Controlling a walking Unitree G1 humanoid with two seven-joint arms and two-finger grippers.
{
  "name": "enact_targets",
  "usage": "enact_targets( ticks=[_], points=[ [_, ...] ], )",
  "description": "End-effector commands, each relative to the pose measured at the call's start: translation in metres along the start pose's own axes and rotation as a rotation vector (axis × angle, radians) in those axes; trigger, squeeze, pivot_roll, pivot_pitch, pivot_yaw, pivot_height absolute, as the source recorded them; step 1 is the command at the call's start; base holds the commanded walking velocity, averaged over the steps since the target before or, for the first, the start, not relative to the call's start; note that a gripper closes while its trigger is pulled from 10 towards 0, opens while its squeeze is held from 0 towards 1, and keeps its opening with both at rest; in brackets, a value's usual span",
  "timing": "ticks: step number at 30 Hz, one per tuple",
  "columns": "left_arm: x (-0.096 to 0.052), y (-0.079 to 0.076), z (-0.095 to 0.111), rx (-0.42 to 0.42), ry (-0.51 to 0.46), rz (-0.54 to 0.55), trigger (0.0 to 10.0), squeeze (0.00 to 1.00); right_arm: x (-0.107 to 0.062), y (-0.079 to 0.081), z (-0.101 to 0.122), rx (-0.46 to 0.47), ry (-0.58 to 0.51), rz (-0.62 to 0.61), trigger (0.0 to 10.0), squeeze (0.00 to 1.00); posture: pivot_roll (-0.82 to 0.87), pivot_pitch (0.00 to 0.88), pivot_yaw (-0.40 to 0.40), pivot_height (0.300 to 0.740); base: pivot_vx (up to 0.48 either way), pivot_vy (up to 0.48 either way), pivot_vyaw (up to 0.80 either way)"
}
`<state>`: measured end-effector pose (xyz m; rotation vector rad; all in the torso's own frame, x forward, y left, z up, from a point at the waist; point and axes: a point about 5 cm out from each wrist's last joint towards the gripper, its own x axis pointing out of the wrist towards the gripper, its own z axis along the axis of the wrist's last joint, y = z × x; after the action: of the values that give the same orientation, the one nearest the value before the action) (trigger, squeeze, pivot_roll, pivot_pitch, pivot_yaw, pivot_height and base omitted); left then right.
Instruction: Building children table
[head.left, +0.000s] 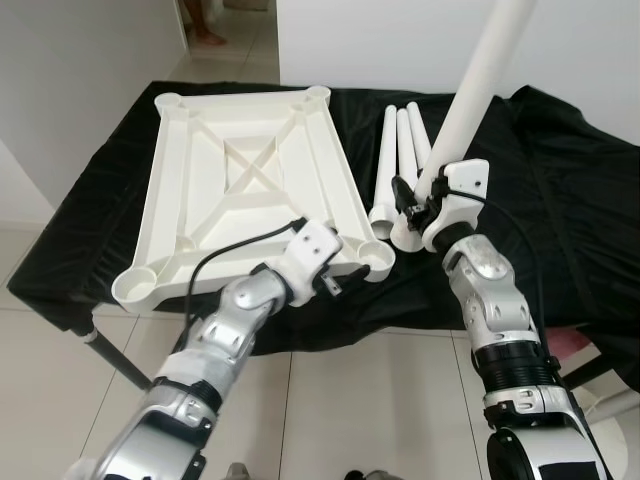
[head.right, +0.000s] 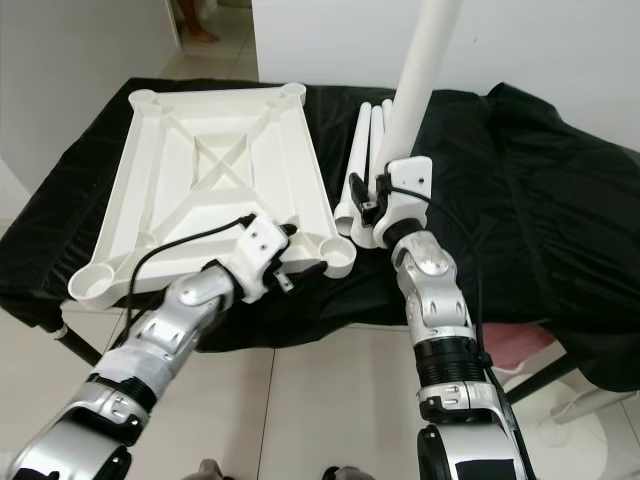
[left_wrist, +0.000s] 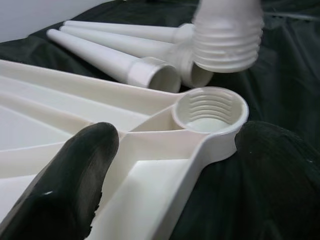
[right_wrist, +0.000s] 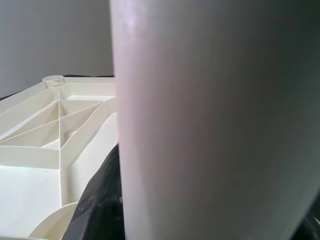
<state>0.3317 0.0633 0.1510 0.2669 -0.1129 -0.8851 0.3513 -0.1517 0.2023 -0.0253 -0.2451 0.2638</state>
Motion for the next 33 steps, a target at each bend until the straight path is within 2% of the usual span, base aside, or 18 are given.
enact_targets(
  ticks=[1,5,13,17,18,23,29,31,33],
  points=[
    [-0.004,0.001,0.002,-0.026,-0.004,0.005,10.0,0.00,-0.003,0.000,0.004,0.009,-0.035,0.006,10.0,0.00,-0.03,0.108,-0.006,0.740,0.000,0.000,0.00],
    [-0.008,0.001,0.004,-0.041,-0.009,0.007,10.0,0.00,-0.003,0.000,0.004,0.009,-0.038,0.011,10.0,0.00,-0.03,0.108,-0.006,0.740,0.000,0.000,0.00],
    [-0.028,0.007,0.016,-0.033,-0.021,0.009,10.0,0.00,-0.006,0.010,0.001,0.010,-0.040,0.079,10.0,0.00,-0.02,0.115,-0.017,0.740,0.000,0.000,0.00],
    [-0.033,0.008,0.018,-0.025,-0.028,0.009,10.0,0.00,-0.006,0.013,0.000,0.008,-0.043,0.110,10.0,0.00,-0.02,0.115,-0.020,0.740,0.000,0.000,0.00],
    [-0.034,0.006,0.020,-0.009,-0.031,-0.011,10.0,0.00,-0.007,0.016,-0.002,-0.001,-0.039,0.131,10.0,0.00,-0.02,0.114,-0.022,0.740,0.000,0.000,0.00],
    [-0.035,-0.004,0.025,-0.061,-0.025,-0.062,10.0,0.00,-0.005,0.027,-0.005,-0.010,-0.038,0.188,10.0,0.00,-0.02,0.114,-0.027,0.740,0.000,0.000,0.00],
    [-0.037,-0.009,0.029,-0.098,-0.020,-0.088,10.0,0.00,-0.003,0.032,-0.005,-0.024,-0.037,0.220,10.0,0.00,-0.01,0.116,-0.032,0.740,0.000,0.000,0.00],
    [-0.040,-0.013,0.030,-0.131,-0.009,-0.132,10.0,0.00,-0.003,0.033,-0.006,-0.031,-0.031,0.234,10.0,0.00,-0.01,0.116,-0.032,0.740,0.000,0.000,0.00],
    [-0.042,-0.013,0.030,-0.117,-0.010,-0.130,10.0,0.00,-0.004,0.032,-0.008,-0.034,-0.025,0.240,10.0,0.00,-0.01,0.118,-0.036,0.740,0.000,0.000,0.00]
  ],
)
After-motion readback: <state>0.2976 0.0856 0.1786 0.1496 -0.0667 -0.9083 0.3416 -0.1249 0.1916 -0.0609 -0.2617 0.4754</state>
